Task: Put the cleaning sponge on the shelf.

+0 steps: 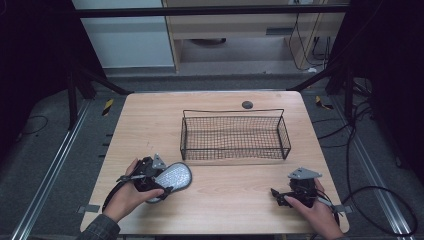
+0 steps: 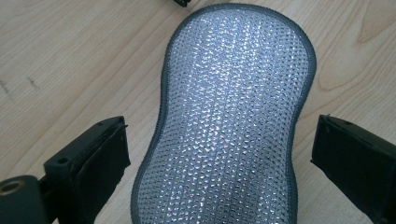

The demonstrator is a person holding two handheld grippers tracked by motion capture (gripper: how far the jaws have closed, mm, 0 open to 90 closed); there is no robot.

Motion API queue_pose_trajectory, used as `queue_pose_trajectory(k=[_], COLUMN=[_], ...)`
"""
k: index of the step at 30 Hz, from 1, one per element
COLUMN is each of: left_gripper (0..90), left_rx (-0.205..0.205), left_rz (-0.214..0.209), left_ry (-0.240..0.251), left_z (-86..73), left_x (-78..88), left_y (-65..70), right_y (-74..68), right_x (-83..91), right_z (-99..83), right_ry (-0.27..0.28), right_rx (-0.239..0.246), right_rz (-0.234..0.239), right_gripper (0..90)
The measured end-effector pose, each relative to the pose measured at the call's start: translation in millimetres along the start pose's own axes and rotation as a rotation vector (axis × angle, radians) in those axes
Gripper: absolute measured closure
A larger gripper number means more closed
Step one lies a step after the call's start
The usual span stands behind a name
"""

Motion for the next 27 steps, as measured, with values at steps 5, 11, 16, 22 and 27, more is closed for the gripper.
queue_pose_trajectory(k=[5,11,16,22,27], left_gripper=[3.0,3.3,3.3,3.4,3.4], left_rx=[-0.024,-0.065,-0.089,-0.123,-0.131], left_rz=[-0.019,-0.033,-0.038,-0.073,-0.079], left_ry=[-0.029,-0.079,-0.105,-0.151,-0.168], left_z=[2.2,4.6,7.8,12.3,13.8], left_x=[-5.7,-12.4,-15.2,-22.7,-27.0], left_y=[1.2,3.5,1.5,3.4,2.7], right_y=[0.0,0.0,0.0,0.1,0.0], right_x=[0.0,0.0,0.0,0.0,0.0], right_z=[0.0,0.0,0.0,0.0,0.0], right_ry=[0.0,0.0,0.0,0.0,0.0], right_rx=[0.0,0.001,0.001,0.001,0.0], right_rz=[0.0,0.0,0.0,0.0,0.0], right_gripper=[0.3,0.3,0.3,0.3,0.3])
Point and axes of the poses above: each handheld gripper's, and its own axes: x roughly backward along the jaws, z roughly out of its top, y roughly to its right, the point moved 2 cm from there along -x, roughly forward along the jaws, and after that the axes turned 6 degrees about z, right-handed, at the moved point
